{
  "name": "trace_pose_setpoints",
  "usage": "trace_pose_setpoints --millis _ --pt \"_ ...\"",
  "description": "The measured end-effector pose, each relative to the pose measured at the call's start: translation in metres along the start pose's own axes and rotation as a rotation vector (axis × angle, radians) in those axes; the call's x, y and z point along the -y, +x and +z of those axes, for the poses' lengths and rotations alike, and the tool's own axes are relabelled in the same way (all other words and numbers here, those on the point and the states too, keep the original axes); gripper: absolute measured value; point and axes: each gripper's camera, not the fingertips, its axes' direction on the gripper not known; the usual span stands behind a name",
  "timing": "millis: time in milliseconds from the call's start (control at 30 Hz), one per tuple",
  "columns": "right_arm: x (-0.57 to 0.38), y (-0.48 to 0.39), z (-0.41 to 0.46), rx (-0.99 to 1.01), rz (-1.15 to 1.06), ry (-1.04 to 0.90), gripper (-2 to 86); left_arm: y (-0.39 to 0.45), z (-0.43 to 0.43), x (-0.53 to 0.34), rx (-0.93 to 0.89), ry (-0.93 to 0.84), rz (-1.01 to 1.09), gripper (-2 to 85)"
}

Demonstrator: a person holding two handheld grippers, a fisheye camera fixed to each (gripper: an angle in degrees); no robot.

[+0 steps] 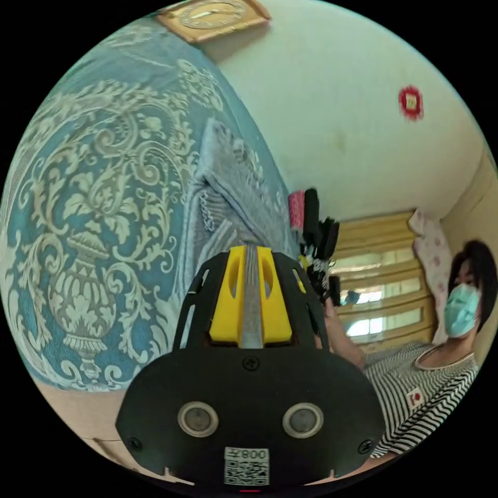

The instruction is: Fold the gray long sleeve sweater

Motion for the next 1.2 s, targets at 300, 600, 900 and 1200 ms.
trace_pose_setpoints --millis 300,600,900,1200 --pt "0.025 -0.114 0.07 -0.569 -0.287 -0.185 4.0 0.077 0.092 0.039 0.431 -0.274 0.229 1.6" --pt "0.014 -0.158 0.008 -0.525 -0.297 -0.064 0.7 0.13 0.087 0.057 0.444 -0.153 0.314 0.7" --pt "0.025 -0.135 0.021 -0.499 -0.207 -0.104 1.1 0.103 0.11 0.076 0.419 -0.162 0.179 1.4" --pt "-0.015 -0.138 -0.035 -0.419 -0.229 0.023 5.2 0.118 0.061 0.044 0.359 -0.033 0.223 5.3"
